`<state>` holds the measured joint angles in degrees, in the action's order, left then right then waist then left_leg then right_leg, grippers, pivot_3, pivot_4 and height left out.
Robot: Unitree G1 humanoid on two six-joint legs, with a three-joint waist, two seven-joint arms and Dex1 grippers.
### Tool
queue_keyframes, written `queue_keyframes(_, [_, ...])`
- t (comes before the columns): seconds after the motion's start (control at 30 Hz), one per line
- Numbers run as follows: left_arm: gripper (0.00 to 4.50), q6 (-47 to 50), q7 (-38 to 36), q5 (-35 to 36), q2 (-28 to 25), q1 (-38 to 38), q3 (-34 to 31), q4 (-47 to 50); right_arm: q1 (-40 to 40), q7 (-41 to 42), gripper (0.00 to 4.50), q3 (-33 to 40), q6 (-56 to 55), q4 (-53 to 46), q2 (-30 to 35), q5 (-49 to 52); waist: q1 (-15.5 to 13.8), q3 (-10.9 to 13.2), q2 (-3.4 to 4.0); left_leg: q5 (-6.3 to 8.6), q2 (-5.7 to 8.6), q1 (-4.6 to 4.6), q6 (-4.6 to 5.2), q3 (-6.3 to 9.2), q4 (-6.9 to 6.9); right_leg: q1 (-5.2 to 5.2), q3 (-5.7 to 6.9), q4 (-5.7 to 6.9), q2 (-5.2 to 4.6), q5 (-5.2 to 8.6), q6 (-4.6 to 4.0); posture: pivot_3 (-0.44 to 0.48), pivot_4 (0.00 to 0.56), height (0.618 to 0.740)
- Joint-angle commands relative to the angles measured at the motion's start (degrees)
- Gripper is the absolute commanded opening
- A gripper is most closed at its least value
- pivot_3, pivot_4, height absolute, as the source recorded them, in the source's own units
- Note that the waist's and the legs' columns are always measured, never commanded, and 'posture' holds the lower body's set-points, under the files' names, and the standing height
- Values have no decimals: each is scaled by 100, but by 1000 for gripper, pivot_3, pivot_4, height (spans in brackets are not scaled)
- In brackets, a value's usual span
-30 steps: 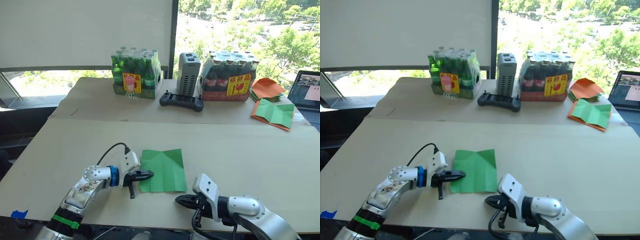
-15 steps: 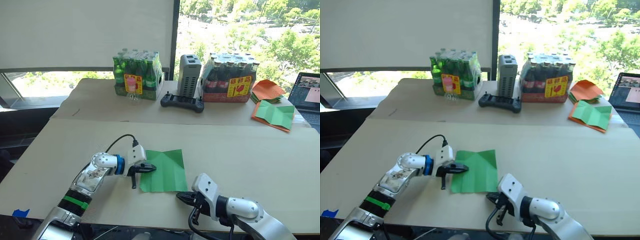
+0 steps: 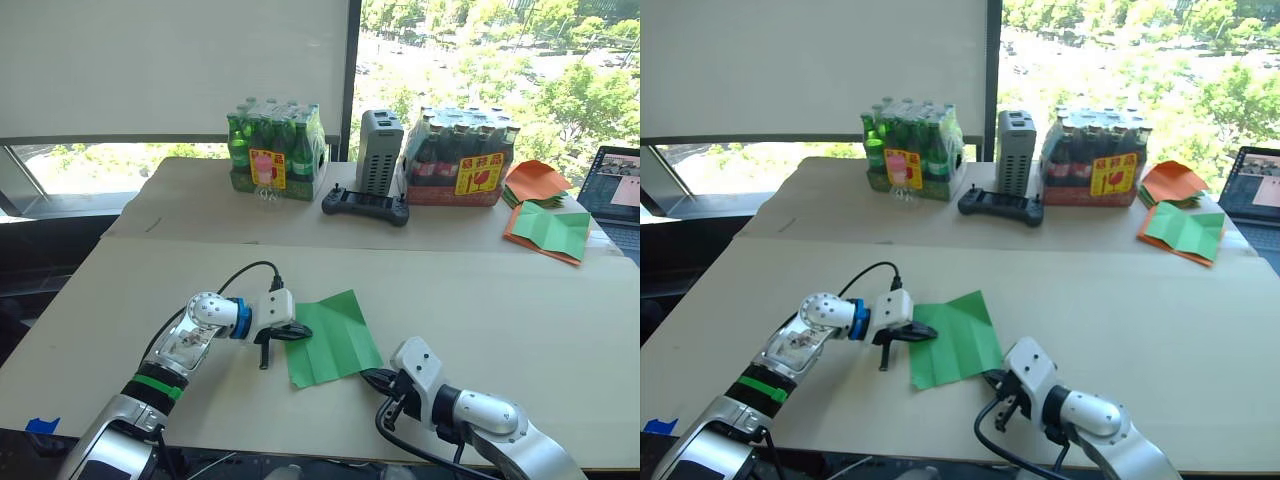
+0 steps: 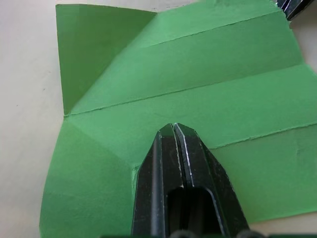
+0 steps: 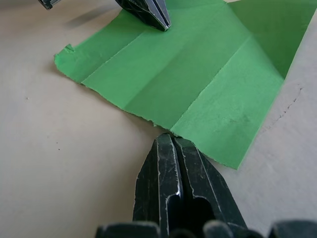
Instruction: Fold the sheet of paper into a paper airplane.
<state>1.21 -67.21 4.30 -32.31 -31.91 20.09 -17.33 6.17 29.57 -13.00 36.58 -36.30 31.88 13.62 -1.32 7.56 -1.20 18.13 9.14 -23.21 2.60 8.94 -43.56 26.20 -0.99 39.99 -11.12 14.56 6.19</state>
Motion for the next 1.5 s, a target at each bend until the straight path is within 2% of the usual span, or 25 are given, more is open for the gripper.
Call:
queue_keyframes(0.03, [0,21,-63,-369,-74,87,184,-388,49,-198,13,146,-81,63,-102,-118,0,0,0,0,0,1,0,0,0,-1,0,0,0,0,0,0,150,675])
queue_keyframes(0.47, [0,31,-110,-353,-90,103,143,-349,2,-626,13,432,-397,614,-846,-107,45,-3,-1,-2,1,11,-2,2,19,-1,-2,-1,1,0,0,0,150,675])
queue_keyframes(0.7, [0,49,-95,-361,-113,116,123,-314,-185,-674,13,626,-478,832,-1389,227,55,-3,0,-2,2,14,-3,4,23,-1,-2,0,3,0,0,0,150,675])
queue_keyframes(0.9, [0,67,-92,-349,-134,124,94,-285,-417,102,13,152,-565,589,-1421,631,65,-2,1,-3,1,13,-5,6,28,3,-2,0,6,0,-1,0,150,675])
queue_keyframes(1.1, [0,158,-10,-240,-192,108,-116,-145,-976,376,13,-422,-616,1048,-1291,284,69,-2,1,-4,1,13,-5,8,31,4,-1,-1,7,0,-1,0,150,675])
queue_keyframes(1.37, [0,1573,196,592,-1008,968,-1251,1951,-1425,605,13,-862,-655,1691,-1023,-218,218,0,2,-31,-4,1,-53,9,66,36,-3,0,9,1,-4,0,150,675])
queue_keyframes(1.5, [0,2384,373,1201,-1015,1148,-1733,2692,-1471,661,13,-876,-618,1755,-999,-231,174,1,2,-33,-3,-3,-56,12,68,39,2,-2,9,1,-5,0,150,675])
